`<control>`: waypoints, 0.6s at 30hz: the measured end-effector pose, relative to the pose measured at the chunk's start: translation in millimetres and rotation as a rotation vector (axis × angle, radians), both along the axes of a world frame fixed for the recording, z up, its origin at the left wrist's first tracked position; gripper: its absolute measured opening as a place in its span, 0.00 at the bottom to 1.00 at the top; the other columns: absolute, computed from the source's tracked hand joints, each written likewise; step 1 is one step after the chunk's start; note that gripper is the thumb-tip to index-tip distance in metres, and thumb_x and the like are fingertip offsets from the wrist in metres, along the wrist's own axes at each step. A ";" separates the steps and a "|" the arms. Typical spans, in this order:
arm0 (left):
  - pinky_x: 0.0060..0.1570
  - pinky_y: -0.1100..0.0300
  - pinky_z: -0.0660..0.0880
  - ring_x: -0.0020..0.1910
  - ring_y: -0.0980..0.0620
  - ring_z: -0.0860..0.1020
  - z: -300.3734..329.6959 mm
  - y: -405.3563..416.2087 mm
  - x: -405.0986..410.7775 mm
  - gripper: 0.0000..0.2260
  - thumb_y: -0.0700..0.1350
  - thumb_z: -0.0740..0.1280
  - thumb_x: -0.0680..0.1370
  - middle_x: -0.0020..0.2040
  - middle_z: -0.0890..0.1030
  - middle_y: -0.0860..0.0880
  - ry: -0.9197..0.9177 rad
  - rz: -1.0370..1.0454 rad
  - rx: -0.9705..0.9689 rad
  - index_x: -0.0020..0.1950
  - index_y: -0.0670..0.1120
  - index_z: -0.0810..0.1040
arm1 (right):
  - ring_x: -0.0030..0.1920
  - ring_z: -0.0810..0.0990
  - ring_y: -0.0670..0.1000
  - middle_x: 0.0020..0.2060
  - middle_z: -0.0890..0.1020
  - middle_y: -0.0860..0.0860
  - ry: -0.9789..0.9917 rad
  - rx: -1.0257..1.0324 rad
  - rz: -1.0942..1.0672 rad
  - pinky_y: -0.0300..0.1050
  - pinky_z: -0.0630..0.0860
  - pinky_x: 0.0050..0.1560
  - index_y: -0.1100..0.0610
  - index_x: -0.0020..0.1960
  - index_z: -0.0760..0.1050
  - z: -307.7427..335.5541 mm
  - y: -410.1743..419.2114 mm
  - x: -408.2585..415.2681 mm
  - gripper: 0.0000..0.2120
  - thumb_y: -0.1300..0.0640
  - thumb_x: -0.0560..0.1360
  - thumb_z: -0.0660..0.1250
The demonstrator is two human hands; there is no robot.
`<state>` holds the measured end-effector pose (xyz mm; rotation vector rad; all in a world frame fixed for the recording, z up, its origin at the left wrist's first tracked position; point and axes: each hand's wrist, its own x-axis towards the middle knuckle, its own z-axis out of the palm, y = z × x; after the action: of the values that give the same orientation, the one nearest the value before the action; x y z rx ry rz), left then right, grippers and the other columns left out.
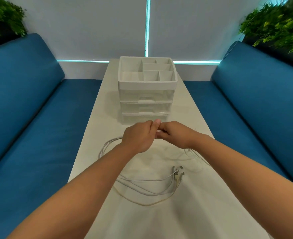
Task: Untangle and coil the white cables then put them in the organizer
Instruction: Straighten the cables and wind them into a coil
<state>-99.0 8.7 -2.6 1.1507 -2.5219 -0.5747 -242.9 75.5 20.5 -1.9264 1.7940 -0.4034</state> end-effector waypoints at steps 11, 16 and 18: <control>0.31 0.57 0.59 0.27 0.50 0.62 -11.4 -17.8 26.8 0.29 0.67 0.58 0.78 0.24 0.62 0.52 0.214 0.140 0.095 0.28 0.46 0.60 | 0.34 0.71 0.45 0.32 0.74 0.45 -0.028 -0.082 -0.191 0.44 0.68 0.39 0.52 0.40 0.72 -13.0 24.5 -15.7 0.19 0.39 0.79 0.57; 0.32 0.56 0.58 0.27 0.51 0.60 -13.7 -24.4 35.4 0.29 0.68 0.60 0.77 0.23 0.60 0.53 0.248 0.123 0.125 0.28 0.47 0.59 | 0.40 0.75 0.44 0.37 0.78 0.44 -0.072 -0.019 -0.226 0.44 0.71 0.47 0.48 0.44 0.78 -10.4 21.6 -12.2 0.18 0.40 0.81 0.55; 0.32 0.57 0.58 0.27 0.51 0.60 -15.2 -25.6 37.7 0.29 0.68 0.60 0.77 0.23 0.60 0.53 0.255 0.126 0.130 0.28 0.47 0.59 | 0.47 0.77 0.42 0.43 0.81 0.43 -0.250 0.055 -0.185 0.41 0.70 0.54 0.49 0.46 0.80 -7.5 20.6 -14.3 0.14 0.46 0.81 0.58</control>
<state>-61.3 -16.9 -17.8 1.1874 -2.2083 -0.8065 -257.2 96.1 13.0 -1.5992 1.8007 -0.6217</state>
